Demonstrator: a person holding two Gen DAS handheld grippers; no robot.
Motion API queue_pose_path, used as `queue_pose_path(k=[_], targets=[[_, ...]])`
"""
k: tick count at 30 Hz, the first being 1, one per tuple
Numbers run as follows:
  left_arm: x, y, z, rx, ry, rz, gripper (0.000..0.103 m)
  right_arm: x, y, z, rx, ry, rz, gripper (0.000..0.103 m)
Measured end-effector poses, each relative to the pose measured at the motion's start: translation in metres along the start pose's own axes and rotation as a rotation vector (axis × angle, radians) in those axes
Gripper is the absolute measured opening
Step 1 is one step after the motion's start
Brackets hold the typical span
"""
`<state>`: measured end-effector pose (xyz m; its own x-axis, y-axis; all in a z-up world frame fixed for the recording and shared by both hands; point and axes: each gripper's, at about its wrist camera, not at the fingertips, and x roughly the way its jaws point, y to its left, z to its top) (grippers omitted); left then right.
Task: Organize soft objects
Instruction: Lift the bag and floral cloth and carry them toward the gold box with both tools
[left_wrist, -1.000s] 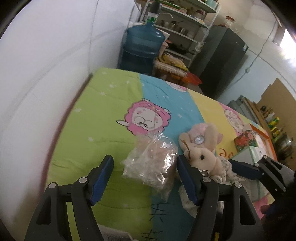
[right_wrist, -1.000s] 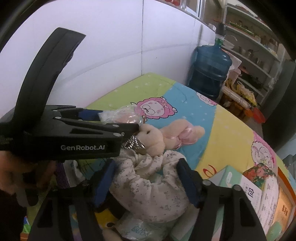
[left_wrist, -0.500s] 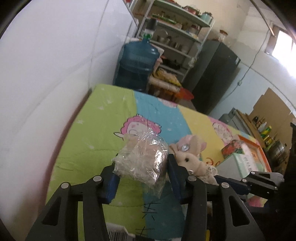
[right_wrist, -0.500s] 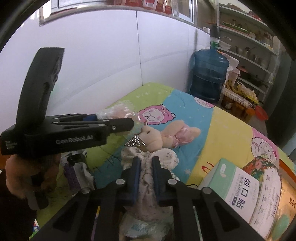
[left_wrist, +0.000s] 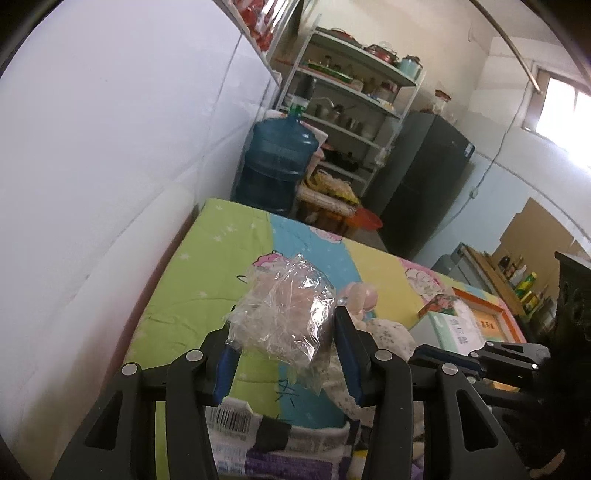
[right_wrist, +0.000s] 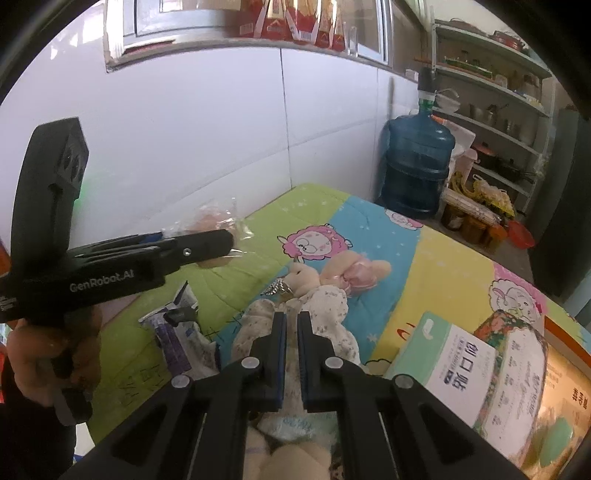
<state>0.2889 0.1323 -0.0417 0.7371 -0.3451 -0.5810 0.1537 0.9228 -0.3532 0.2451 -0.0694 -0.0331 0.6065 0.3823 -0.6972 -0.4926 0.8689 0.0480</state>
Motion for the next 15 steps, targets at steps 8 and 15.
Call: queue_pose_path(k=[8,15], targets=[[-0.015,-0.003,-0.012,0.001,-0.009,-0.023,0.049,0.000,-0.004,0.004,-0.013,0.030,-0.038,0.019],[-0.020,0.001,-0.017,-0.004,0.005,-0.043,0.049,0.017,0.001,0.021,-0.116,0.087,-0.096,0.078]])
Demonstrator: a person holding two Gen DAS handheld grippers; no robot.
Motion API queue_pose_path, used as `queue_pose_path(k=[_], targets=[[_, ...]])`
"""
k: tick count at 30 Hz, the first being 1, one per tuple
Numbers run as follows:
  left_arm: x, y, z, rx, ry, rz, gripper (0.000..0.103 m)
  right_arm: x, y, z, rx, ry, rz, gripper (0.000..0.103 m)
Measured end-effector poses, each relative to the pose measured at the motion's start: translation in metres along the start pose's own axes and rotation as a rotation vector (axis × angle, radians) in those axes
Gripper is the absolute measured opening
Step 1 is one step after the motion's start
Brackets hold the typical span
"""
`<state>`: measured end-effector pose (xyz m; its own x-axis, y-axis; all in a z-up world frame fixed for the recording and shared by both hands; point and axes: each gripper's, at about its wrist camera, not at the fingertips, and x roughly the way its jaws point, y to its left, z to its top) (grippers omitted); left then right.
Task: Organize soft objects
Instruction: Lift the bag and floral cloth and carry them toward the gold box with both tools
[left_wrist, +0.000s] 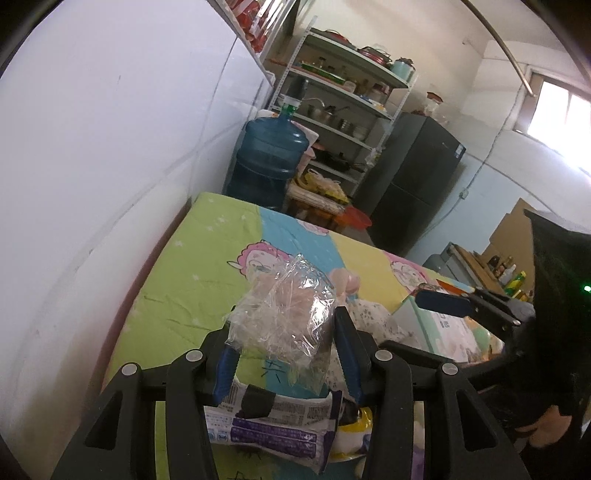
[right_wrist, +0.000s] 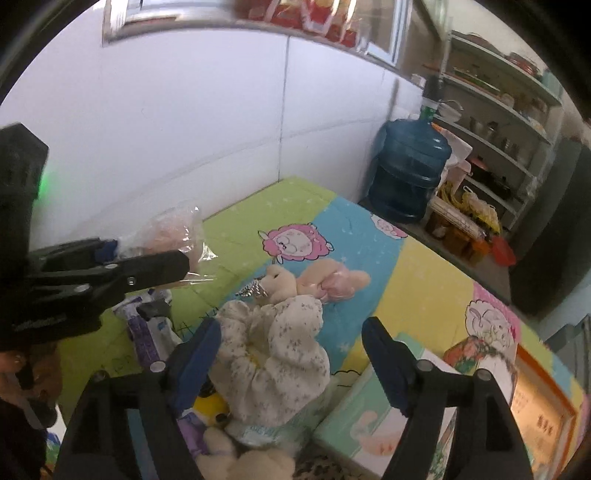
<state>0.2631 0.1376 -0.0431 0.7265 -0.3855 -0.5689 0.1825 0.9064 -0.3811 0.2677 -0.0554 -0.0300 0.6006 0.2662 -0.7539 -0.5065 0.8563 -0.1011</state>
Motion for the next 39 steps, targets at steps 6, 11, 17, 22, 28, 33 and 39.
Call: queue_pose_path(k=[6,11,17,22,28,33,39], targets=[[-0.001,0.000,-0.001,-0.006,0.000,-0.001,0.049,0.032,-0.003,0.005,-0.006,0.106,0.017,0.053],[0.001,0.004,-0.002,-0.021,0.006,0.005,0.049,0.040,-0.005,0.001,-0.001,0.128,0.027,0.035],[0.002,0.004,-0.002,-0.023,0.007,0.004,0.049,0.024,-0.006,-0.007,0.046,0.073,0.071,0.021],[0.005,0.005,-0.002,-0.028,0.005,0.003,0.049,0.004,-0.010,-0.014,0.094,-0.001,0.096,0.020],[-0.001,0.000,-0.004,-0.019,-0.003,0.001,0.049,-0.033,-0.009,-0.026,0.113,-0.146,0.082,0.015],[-0.009,-0.010,-0.005,-0.003,-0.026,-0.007,0.049,-0.060,-0.012,-0.034,0.132,-0.233,0.068,0.015],[-0.021,-0.025,-0.009,0.028,-0.047,-0.019,0.049,-0.083,-0.011,-0.043,0.138,-0.263,0.078,0.015]])
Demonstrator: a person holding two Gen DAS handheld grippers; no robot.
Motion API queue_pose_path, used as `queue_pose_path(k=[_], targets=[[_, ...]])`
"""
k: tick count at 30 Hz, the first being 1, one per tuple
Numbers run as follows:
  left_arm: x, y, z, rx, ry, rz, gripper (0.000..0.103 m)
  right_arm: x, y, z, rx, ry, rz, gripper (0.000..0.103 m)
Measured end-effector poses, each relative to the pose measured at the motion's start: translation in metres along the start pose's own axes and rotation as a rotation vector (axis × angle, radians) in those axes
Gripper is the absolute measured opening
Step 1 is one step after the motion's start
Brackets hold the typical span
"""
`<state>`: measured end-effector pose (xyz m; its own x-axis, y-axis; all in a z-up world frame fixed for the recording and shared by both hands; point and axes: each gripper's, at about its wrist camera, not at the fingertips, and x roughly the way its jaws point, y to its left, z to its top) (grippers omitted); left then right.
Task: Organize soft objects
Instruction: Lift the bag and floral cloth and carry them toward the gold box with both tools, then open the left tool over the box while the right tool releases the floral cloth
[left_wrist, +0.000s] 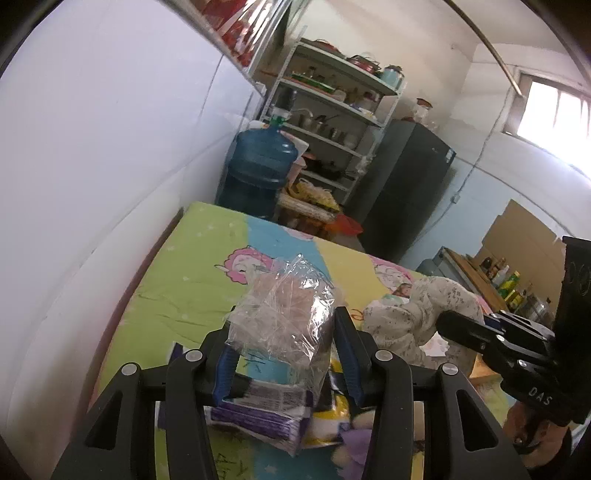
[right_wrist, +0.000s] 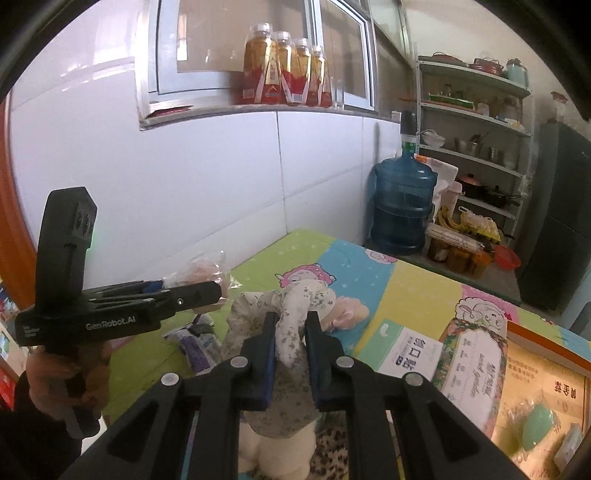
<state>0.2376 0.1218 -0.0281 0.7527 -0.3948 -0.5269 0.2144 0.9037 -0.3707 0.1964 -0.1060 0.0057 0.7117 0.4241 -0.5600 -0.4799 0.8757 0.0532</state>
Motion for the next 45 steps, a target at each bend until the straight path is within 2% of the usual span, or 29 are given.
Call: queue_pose_path(k=[10,22,33,37,45], targets=[[-0.026,-0.033,-0.019,0.070,0.013,-0.051,0.049,-0.040,0.001,-0.024,0.021,-0.011,0.013,0.015],[-0.034,-0.088,-0.058,0.149,0.090,-0.152,0.049,-0.087,-0.012,-0.064,0.078,-0.014,-0.030,0.015],[-0.021,-0.144,-0.074,0.228,0.146,-0.246,0.049,-0.129,-0.059,-0.102,0.202,-0.034,-0.125,0.015],[-0.018,-0.170,-0.077,0.245,0.141,-0.289,0.049,-0.146,-0.079,-0.114,0.238,-0.052,-0.169,0.015],[0.001,-0.221,-0.078,0.287,0.148,-0.323,0.049,-0.169,-0.108,-0.130,0.274,-0.081,-0.241,0.015]])
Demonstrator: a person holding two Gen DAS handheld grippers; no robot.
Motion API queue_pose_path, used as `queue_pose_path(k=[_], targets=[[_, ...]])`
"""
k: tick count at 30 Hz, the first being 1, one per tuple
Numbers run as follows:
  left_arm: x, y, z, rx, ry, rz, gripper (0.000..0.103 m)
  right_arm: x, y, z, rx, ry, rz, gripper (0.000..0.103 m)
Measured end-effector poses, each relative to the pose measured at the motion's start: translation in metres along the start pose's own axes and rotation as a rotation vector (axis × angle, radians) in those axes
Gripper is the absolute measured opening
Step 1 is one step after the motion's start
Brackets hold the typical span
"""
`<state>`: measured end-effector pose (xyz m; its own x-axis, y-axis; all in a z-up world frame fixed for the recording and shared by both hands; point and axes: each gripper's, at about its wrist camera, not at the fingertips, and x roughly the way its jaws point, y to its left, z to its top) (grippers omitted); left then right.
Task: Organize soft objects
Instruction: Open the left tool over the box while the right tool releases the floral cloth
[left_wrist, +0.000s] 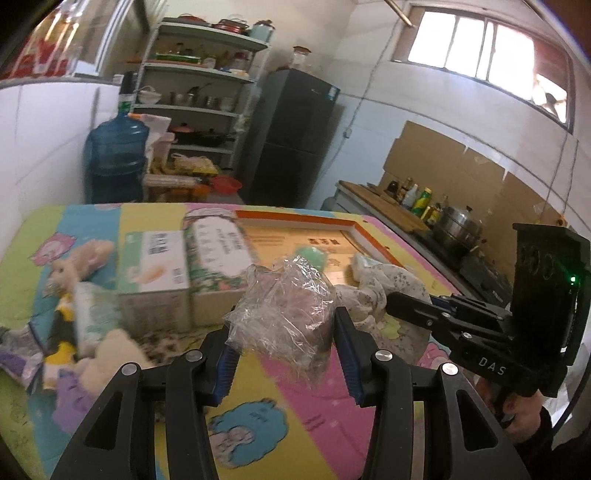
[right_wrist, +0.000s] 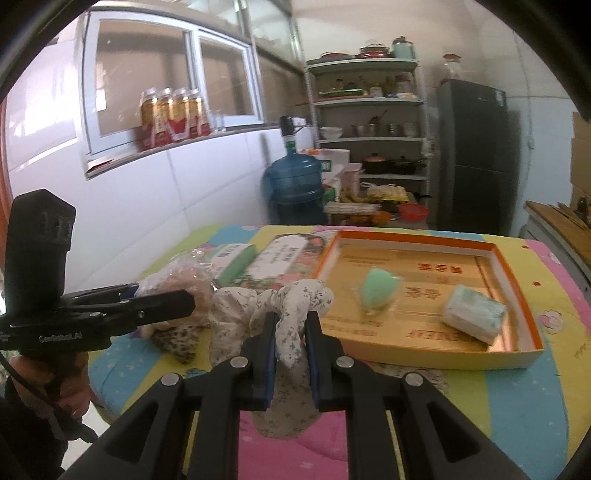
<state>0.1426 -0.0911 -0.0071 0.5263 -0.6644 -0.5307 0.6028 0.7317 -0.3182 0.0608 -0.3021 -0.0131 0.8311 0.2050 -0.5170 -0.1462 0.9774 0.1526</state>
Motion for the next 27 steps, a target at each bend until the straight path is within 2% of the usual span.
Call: queue_pose_path(k=[15,22,27], targets=[[0.070,-0.050,0.028,0.038,-0.006,-0.034,0.049,-0.015,-0.085,0.000,0.102,-0.072,-0.154,0.015],[0.106,-0.055,0.035,0.025,0.017,-0.014,0.049,-0.003,-0.111,0.010,0.129,-0.096,-0.147,0.015],[0.127,-0.051,0.039,0.002,0.021,0.034,0.049,0.014,-0.123,0.017,0.138,-0.104,-0.121,0.015]])
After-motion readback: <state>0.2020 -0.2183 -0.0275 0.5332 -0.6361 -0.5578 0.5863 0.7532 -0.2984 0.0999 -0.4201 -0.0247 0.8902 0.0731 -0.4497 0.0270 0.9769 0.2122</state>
